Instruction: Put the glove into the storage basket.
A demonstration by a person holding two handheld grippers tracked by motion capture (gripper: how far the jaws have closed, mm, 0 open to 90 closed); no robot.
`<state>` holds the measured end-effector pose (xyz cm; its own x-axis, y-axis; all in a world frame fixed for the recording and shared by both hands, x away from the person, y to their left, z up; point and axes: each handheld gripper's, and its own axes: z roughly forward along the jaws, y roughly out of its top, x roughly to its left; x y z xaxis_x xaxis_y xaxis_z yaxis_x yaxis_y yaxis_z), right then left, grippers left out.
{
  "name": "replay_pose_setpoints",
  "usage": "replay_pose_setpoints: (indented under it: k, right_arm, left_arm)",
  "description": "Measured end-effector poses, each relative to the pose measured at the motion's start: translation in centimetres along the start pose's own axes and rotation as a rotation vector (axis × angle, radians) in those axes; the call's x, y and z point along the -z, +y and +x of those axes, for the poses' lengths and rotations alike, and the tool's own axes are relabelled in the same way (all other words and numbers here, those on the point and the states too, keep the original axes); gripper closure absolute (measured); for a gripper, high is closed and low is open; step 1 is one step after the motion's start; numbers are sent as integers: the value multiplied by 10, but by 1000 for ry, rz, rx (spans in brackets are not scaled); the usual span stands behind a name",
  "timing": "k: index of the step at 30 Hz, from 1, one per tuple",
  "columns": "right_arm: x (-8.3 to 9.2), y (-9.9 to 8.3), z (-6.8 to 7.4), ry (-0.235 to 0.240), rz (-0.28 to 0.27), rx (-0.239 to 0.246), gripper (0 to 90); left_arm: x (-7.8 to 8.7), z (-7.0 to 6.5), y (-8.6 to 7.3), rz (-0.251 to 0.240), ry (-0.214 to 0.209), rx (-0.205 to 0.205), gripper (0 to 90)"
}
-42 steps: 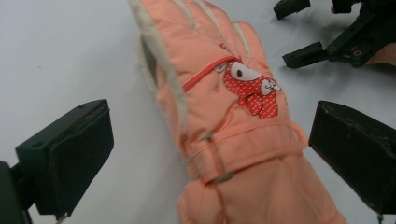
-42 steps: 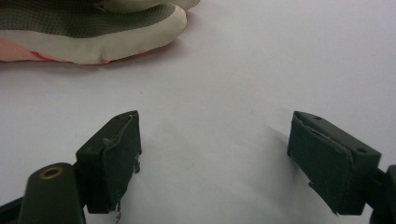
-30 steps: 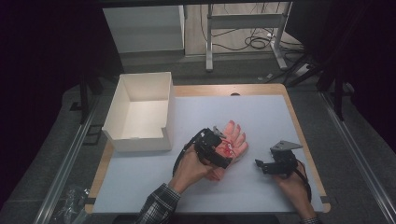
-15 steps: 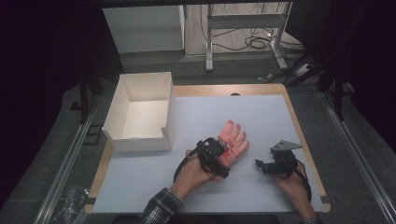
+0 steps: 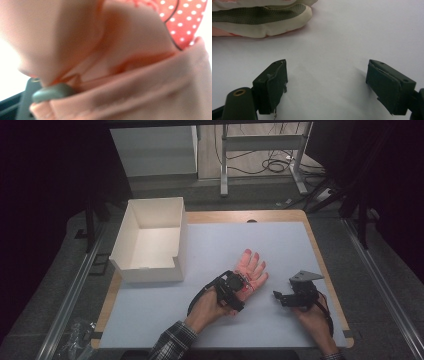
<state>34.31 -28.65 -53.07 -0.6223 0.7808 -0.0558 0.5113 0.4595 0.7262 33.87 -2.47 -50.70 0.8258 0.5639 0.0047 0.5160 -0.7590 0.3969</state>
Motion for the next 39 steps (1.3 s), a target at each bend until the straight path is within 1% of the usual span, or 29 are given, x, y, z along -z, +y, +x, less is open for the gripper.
replay_pose_setpoints:
  k: [2, 3, 4, 8, 11, 12, 15, 18, 21, 24, 25, 32, 34, 39]
  right_arm:
    - [0, 0, 0, 0, 0, 0, 177]
    - [0, 0, 0, 0, 0, -1, 177]
    - [0, 0, 0, 0, 0, -1, 177]
    - [0, 0, 0, 0, -1, 0, 177]
    - [0, 0, 0, 0, -1, 0, 177]
    - [0, 0, 0, 0, -1, 0, 177]
    - [0, 0, 0, 0, 0, -1, 177]
    - [0, 0, 0, 0, 0, 0, 177]
    - [0, 0, 0, 0, 0, -1, 177]
    - [0, 0, 0, 0, 0, 0, 177]
    - [0, 0, 0, 0, -1, 2, 177]
    - [0, 0, 0, 1, -1, 0, 177]
    - [0, 0, 0, 1, -1, 1, 177]
    - [0, 0, 0, 2, 0, 0, 177]
  left_arm:
    - [2, -1, -1, -6, 3, -38, 364]
    - [3, 0, -2, -13, -3, -49, 380]
    - [4, 1, -2, -23, -17, -47, 389]
    - [6, 12, -6, -63, -86, -12, 399]
    - [8, 19, -9, -90, -122, 5, 399]
    - [9, 20, -9, -100, -123, 8, 399]
    - [14, 27, -11, -122, -114, 33, 399]
    - [22, 32, -11, -150, -120, 52, 398]
    - [31, 37, -11, -177, -94, 62, 394]
    - [39, 43, -9, -186, -78, 68, 393]
    - [42, 45, -9, -196, -74, 75, 393]
    - [63, 57, -3, -227, -49, 102, 390]
    - [67, 60, -1, -232, -46, 110, 389]
    - [81, 70, 6, -239, -24, 130, 388]
